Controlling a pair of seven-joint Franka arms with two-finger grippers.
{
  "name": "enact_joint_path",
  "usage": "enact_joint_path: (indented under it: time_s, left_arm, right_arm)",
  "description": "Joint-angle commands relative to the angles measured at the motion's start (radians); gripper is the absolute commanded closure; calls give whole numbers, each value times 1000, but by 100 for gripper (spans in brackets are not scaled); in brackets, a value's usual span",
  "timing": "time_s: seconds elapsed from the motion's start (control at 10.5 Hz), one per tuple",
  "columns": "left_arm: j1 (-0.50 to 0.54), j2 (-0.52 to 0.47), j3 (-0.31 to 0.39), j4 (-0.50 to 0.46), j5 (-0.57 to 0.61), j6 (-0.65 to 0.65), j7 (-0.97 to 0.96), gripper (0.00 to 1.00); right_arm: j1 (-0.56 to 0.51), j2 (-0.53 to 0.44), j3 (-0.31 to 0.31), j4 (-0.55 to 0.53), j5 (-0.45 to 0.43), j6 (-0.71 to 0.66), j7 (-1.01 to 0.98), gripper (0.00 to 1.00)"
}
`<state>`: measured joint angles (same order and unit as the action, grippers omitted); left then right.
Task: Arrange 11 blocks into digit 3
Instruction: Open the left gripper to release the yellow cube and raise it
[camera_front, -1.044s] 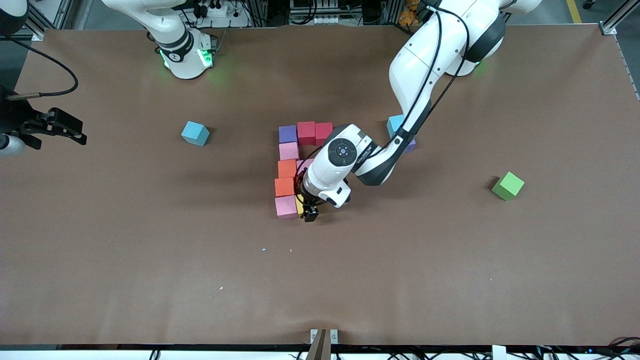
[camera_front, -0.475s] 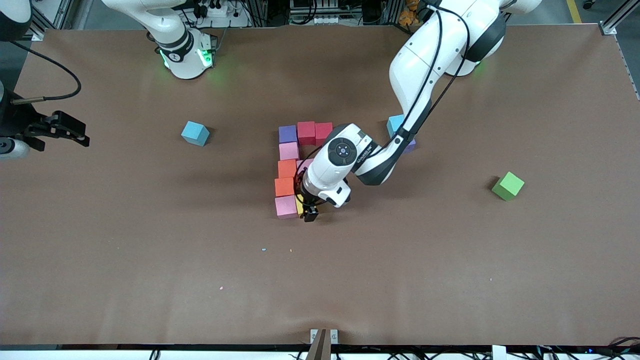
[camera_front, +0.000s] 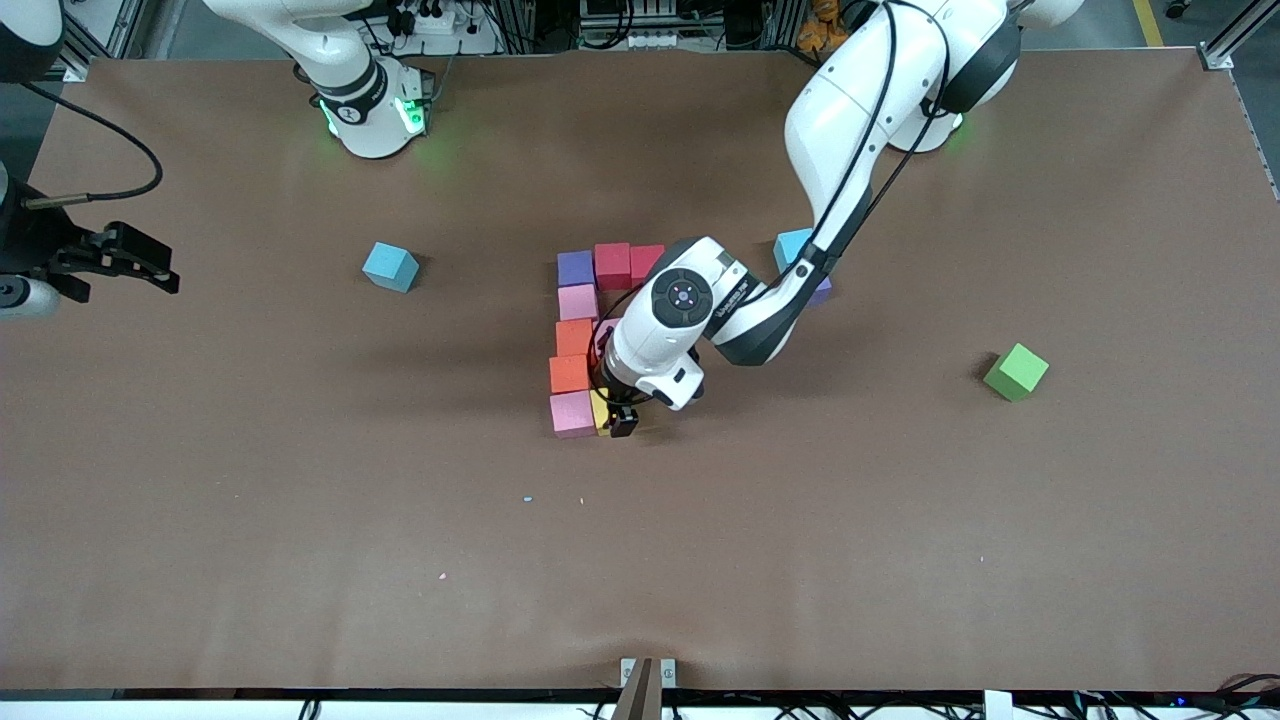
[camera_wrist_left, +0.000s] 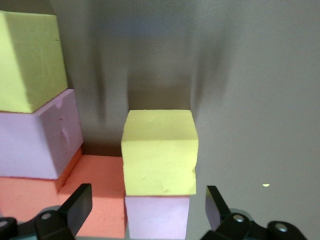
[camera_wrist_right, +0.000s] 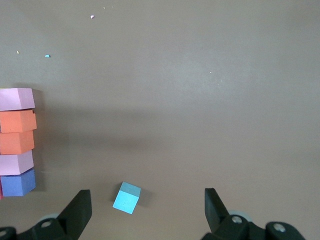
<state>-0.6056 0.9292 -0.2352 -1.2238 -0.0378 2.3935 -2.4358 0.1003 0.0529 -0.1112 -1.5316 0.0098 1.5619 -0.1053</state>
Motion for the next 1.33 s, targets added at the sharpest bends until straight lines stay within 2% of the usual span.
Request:
enact_joint_path:
  time_s: [0.0, 0.28, 0.47, 0.66, 0.76, 0.95, 1.14, 1.23]
  left_arm:
    - [6, -76, -1, -17, -16, -95, 4, 0]
    - [12, -163, 4, -17, -5, -302, 136, 0]
    - [36, -243, 7, -45, 39, -501, 390, 0]
    - [58, -376, 8, -179, 52, -531, 501, 0]
    - [60, -448, 5, -268, 91, -531, 620, 0]
    - [79, -586, 1, -444, 96, -528, 885, 0]
    - [82, -767, 1, -674, 92, -484, 1216, 0]
    - [92, -847, -1, -763, 85, -484, 1309, 0]
  right_arm:
    - [-2, -4, 4, -2, 10, 3, -2, 0]
    - [-4, -4, 5, -1, 10, 3, -2, 0]
    - [-4, -4, 4, -1, 10, 1, -4, 0]
    - [-2, -4, 5, -2, 10, 3, -4, 0]
    - [-1, -4, 5, -2, 10, 0, -4, 0]
    - [-2, -1, 5, -4, 10, 3, -5, 0]
    - [-1, 8, 5, -2, 10, 13, -4, 0]
    - [2, 13, 5, -2, 10, 14, -2, 0]
